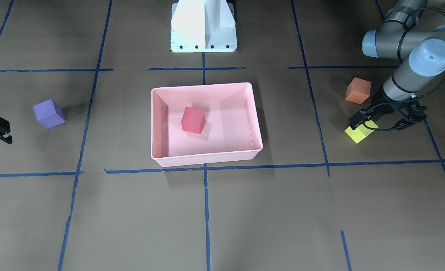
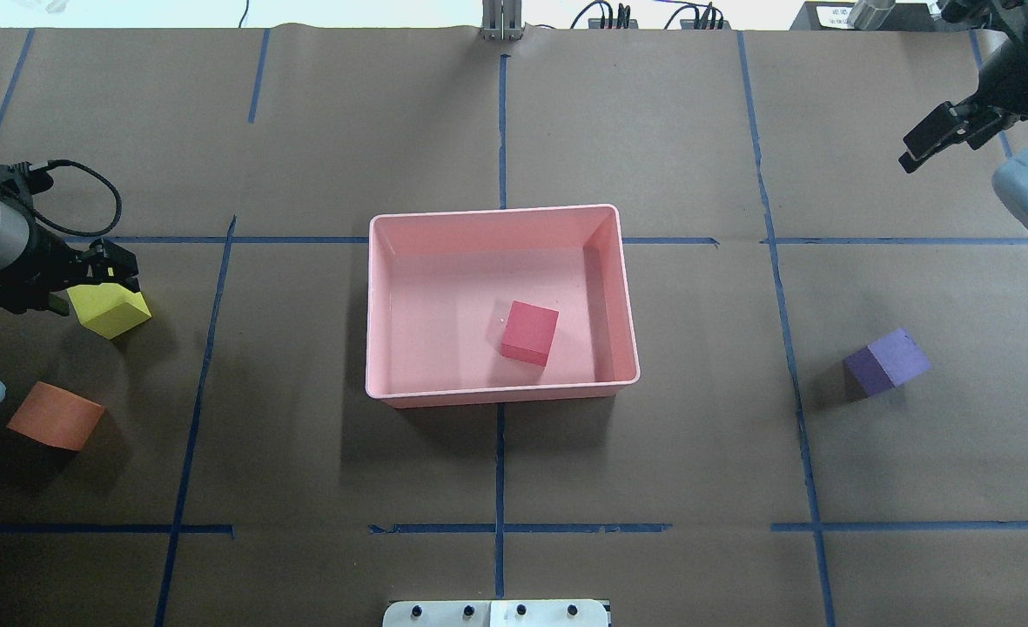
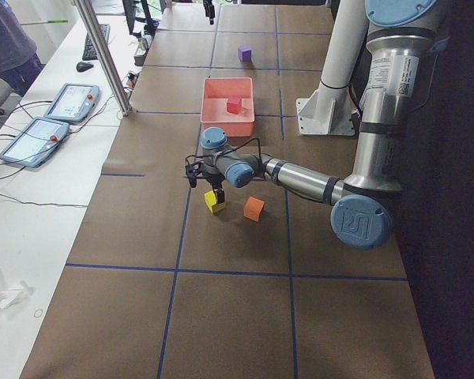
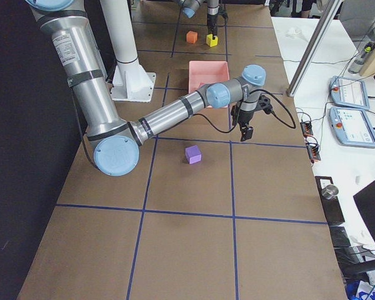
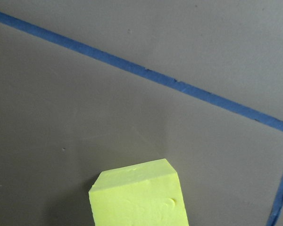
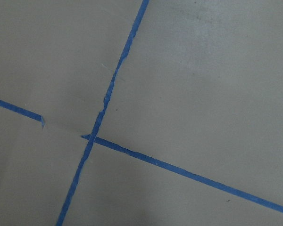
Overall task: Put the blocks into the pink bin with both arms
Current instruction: 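Lift the right gripper away while the left gripper grasps the yellow cube, then carry the yellow cube into the pink bin with the left gripper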
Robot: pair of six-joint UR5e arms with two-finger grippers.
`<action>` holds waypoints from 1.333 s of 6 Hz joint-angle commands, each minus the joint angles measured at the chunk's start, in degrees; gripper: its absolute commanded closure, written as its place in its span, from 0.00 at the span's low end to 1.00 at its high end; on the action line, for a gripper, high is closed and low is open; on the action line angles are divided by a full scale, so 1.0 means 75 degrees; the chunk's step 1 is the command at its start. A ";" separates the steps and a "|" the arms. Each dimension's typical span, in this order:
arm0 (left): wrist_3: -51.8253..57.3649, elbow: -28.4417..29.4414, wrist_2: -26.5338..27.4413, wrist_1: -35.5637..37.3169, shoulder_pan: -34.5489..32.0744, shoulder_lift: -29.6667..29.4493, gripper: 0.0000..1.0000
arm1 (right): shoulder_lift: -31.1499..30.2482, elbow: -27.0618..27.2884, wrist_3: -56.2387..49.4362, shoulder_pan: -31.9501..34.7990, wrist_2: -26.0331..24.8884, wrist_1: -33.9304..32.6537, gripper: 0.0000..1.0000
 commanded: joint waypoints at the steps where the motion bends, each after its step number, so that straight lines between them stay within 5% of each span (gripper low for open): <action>1: 0.0009 0.0151 0.0021 0.0034 0.0162 0.0000 0.00 | -0.0178 0.0015 -0.0030 0.0005 -0.0057 0.0026 0.00; 3: -0.0014 0.0315 0.0311 0.0023 0.0489 -0.0023 0.05 | -0.0284 0.0050 -0.0042 0.0005 -0.0069 0.0037 0.00; 4: -0.0002 0.0316 0.0430 0.0034 0.0526 -0.0035 0.39 | -0.0320 0.0085 -0.0030 0.0005 -0.0069 0.0037 0.00; 5: 0.0009 0.0258 0.0443 0.0034 0.0526 -0.0035 0.52 | -0.0436 0.0213 -0.0030 0.0005 -0.0069 0.0037 0.00; 8: 0.0009 -0.0699 0.0675 0.0104 0.0094 -0.0582 0.56 | -0.0624 0.0343 -0.0030 0.0005 -0.0046 0.0049 0.00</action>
